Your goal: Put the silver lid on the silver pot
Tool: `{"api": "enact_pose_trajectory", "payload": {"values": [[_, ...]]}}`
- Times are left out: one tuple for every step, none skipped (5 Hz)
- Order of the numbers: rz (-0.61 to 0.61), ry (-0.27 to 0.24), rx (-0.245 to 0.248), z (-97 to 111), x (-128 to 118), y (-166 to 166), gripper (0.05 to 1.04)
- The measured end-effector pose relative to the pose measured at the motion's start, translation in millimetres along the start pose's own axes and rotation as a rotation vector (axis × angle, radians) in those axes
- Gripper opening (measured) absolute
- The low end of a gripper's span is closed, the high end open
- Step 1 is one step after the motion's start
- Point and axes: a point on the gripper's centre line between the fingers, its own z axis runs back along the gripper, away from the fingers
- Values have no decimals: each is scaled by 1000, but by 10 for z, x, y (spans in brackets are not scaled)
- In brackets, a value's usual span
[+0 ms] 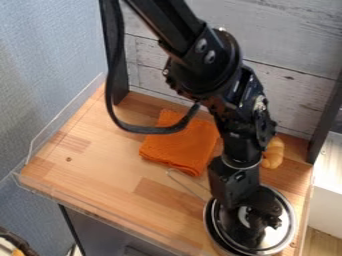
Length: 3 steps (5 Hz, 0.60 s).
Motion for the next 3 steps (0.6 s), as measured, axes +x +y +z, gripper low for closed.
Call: {"api": "enact_pose_trajectory", "payload": {"values": [[17,25,13,110,12,-35,1015],[11,43,17,217,20,-56,1009],[9,77,20,382,-1,-88,1003]]}}
